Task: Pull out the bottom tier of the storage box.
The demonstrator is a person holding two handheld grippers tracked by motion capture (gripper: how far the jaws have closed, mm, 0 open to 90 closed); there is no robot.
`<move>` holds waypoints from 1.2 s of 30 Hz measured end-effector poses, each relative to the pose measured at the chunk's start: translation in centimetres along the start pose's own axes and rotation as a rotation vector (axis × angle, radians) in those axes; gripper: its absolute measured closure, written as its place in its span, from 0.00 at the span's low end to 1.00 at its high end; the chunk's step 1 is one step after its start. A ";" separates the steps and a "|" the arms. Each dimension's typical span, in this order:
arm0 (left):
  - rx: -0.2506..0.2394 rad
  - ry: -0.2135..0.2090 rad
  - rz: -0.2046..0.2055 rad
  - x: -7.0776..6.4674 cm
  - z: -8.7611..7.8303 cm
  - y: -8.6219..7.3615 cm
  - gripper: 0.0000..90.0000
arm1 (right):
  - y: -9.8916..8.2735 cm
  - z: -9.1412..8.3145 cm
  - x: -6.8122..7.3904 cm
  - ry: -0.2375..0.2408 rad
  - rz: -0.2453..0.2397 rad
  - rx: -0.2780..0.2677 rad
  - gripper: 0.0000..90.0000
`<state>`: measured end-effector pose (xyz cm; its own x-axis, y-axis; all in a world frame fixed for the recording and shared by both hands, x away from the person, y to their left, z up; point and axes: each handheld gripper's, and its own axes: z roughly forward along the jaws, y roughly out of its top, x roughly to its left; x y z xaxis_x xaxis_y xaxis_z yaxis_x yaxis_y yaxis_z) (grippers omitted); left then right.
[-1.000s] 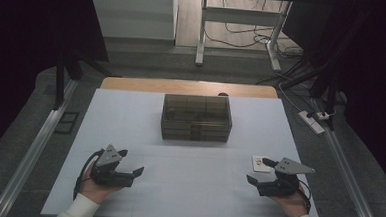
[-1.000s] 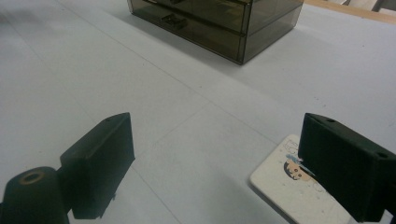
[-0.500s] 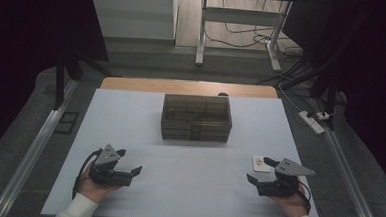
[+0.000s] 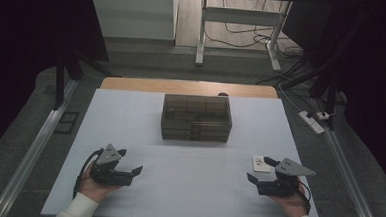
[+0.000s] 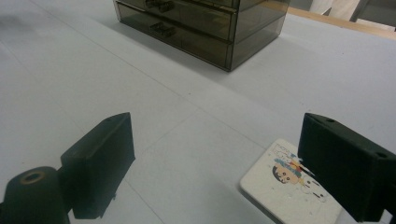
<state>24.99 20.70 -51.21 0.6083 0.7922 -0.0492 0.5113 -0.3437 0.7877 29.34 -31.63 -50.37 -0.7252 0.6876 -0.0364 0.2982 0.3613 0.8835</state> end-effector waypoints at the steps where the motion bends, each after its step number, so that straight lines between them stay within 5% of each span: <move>1: 0.000 0.000 0.000 0.0 0.0 0.0 0.16 | 0.0 0.0 0.0 0.000 -0.001 -0.001 0.12; 36: 0.009 0.000 0.006 0.1 0.5 -0.4 0.16 | 1.2 2.3 2.1 0.024 -0.015 -0.006 0.13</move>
<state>25.13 20.64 -51.81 0.6117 0.7898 -0.0443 0.5128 -0.3533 0.7825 29.61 -28.35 -50.47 -0.7445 0.6665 -0.0388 0.2833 0.3680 0.8856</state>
